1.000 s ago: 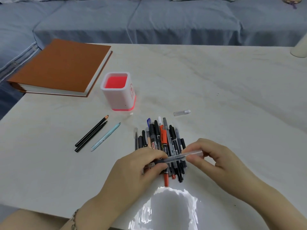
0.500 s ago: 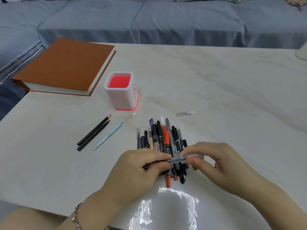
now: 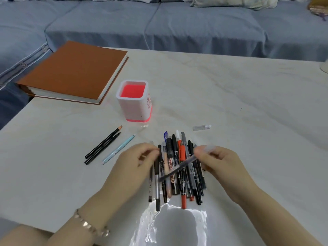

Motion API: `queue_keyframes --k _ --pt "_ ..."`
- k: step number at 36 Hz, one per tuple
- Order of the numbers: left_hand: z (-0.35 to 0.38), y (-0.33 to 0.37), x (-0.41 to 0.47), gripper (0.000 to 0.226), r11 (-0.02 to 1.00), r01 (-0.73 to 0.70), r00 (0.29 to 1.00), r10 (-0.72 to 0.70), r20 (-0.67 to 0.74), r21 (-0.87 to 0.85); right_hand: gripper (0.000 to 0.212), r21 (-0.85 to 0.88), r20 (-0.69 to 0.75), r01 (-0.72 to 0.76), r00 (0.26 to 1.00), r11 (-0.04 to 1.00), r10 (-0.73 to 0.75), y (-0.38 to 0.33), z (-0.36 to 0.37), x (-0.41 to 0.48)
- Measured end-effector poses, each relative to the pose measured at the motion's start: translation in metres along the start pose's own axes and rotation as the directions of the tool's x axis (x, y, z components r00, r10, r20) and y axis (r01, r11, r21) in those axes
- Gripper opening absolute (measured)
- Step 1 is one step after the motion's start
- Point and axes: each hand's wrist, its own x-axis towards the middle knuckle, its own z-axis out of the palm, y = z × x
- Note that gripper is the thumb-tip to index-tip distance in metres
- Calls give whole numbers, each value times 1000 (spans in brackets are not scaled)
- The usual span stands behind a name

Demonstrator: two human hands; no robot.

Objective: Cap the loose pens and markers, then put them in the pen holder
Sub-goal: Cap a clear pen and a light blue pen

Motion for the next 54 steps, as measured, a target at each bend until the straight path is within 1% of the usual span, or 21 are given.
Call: queue_keyframes --k 2,4,7,11,13,15,16,18,21,23,25,28,31,34,38,40,42,44,46,50,54 --pt "-9 -23 10 19 973 8 996 12 -86 230 23 85 -76 -47 996 995 54 1 -4 5" --pt "-16 -47 19 27 913 51 987 15 -157 405 25 128 -111 -64 991 990 78 -2 -8 10" --pt "-20 -64 23 21 838 145 977 -38 -208 525 27 30 -129 -15 991 999 19 -7 -7 21" --pt "-19 -73 22 20 803 187 975 -80 -208 566 21 -158 -102 14 994 987 -31 -4 9 38" --pt "-17 -76 22 15 803 182 978 -86 -192 568 16 -321 -88 39 994 946 -70 3 16 48" --pt "-13 -79 22 12 804 174 980 -85 -179 568 17 -523 -60 87 989 848 -138 10 20 56" --pt "-12 -79 22 14 810 180 979 -95 -178 558 16 -583 -58 99 985 806 -163 11 21 57" --pt "-8 -77 21 20 839 221 972 -148 -183 497 22 -630 -61 106 981 770 -185 14 23 58" --pt "-5 -65 16 24 897 246 967 -198 -162 367 47 -663 -56 86 985 744 -165 21 21 61" --pt "-5 -57 13 25 925 225 971 -188 -145 307 41 -678 -49 103 982 728 -184 22 15 64" --pt "-5 -52 10 24 946 205 976 -178 -126 252 32 -721 -59 147 961 677 -272 20 4 69" --pt "-5 -45 6 19 969 164 983 -145 -109 187 34 -831 -36 184 924 525 -380 17 -18 84" --pt "-3 -38 2 14 982 136 988 -124 -96 132 41 -907 26 159 945 389 -327 20 -32 102" --pt "-1 -32 -1 13 989 113 991 -106 -79 93 36 -945 91 162 964 283 -249 25 -33 112" --pt "1 -23 -4 12 996 77 995 -74 -63 53 26 -959 56 129 960 254 -275 29 -31 111" --pt "2 -19 -5 13 998 53 997 -50 -51 42 25 -943 32 128 953 308 -300 30 -32 104" --pt "4 -14 -6 14 999 34 999 -33 -36 35 22 -866 -30 127 953 484 -303 27 -33 90" --pt "6 -8 -8 13 1000 15 1000 -15 -14 23 18 -739 -105 117 953 664 -284 25 -33 74" --pt "9 -2 -10 15 1000 0 1000 0 8 5 12 -615 -170 118 946 780 -277 22 -33 58" --pt "15 6 -12 12 999 -4 999 6 40 -49 10 -297 -196 116 964 948 -179 13 -35 29" --pt "19 13 -16 12 998 -27 997 31 71 -53 15 -14 -208 76 975 997 -77 6 -37 5"
